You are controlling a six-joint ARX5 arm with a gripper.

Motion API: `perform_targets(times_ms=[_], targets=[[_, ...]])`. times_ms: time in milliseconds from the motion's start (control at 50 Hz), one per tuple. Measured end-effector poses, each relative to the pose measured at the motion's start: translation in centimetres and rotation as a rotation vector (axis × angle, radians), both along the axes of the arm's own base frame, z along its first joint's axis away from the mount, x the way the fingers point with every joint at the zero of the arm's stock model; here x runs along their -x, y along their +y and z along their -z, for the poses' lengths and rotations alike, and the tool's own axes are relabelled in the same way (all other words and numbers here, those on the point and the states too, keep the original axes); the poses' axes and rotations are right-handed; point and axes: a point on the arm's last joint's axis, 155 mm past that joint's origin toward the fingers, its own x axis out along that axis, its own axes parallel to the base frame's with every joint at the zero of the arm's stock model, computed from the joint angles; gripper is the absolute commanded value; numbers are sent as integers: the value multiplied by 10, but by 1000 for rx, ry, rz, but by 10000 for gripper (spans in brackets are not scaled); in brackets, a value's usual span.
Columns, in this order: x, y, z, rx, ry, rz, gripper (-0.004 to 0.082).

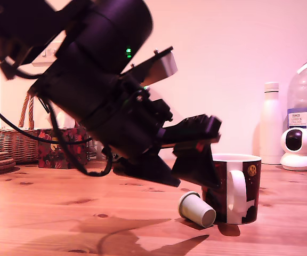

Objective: Pick up the coffee capsules from the table one by one and drop them inside the nearest coffee cup

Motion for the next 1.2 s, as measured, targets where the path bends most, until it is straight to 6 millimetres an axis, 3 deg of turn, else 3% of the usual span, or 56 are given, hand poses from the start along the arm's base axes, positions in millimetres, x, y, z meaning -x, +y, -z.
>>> perform_targets(times_ms=[160, 520, 920, 1200], targets=[[6, 10, 9, -5, -58, 32, 589], [6, 20, 4, 56, -135, 60, 589], [10, 14, -6, 111, -138, 104, 589], [8, 14, 13, 72, -110, 107, 589]])
